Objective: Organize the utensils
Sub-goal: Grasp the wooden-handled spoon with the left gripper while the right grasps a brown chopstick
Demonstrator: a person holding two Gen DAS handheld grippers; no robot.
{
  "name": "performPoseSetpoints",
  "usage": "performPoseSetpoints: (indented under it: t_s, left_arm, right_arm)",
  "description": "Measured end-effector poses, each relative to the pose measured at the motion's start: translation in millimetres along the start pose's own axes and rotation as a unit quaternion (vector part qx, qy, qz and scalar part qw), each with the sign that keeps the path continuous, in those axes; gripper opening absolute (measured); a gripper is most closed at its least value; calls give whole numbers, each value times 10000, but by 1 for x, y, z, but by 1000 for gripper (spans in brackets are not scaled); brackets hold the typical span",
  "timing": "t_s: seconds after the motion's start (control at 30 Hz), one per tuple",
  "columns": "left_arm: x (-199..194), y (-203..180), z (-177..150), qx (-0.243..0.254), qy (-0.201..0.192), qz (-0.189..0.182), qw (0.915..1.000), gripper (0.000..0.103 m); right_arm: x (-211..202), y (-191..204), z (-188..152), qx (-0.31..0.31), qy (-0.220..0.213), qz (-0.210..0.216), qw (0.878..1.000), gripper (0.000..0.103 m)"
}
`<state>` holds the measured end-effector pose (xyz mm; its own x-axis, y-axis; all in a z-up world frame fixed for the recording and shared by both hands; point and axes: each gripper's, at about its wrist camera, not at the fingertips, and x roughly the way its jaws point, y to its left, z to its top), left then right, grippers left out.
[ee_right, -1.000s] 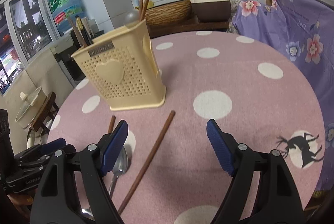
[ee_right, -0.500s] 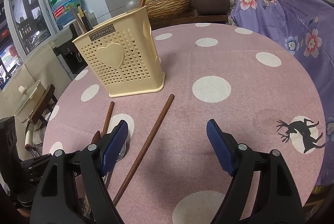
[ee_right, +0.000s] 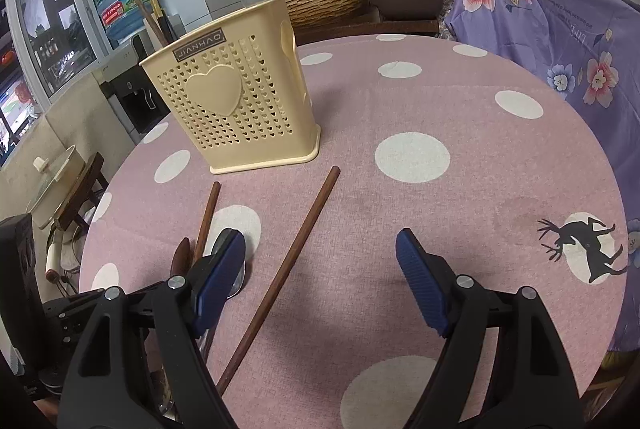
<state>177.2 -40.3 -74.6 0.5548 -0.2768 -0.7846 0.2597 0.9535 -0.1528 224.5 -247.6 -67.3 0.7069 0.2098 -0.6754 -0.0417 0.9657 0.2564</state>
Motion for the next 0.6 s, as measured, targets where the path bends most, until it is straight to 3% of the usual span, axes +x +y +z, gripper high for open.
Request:
performPoseSetpoints:
  t_s: [0.37, 0.43, 0.6]
  left_arm:
    - [2, 27, 11, -76, -24, 234, 9997, 14]
    - [2, 29, 12, -118, -24, 185, 9998, 14]
    - [1, 29, 10, -179, -46, 134, 9997, 14]
  right_arm:
    - [23, 11, -1, -201, 469, -134, 9986, 77]
    - [30, 15, 2, -262, 559, -125, 9980, 72]
    - [52, 17, 12, -175, 810, -144, 9965, 46]
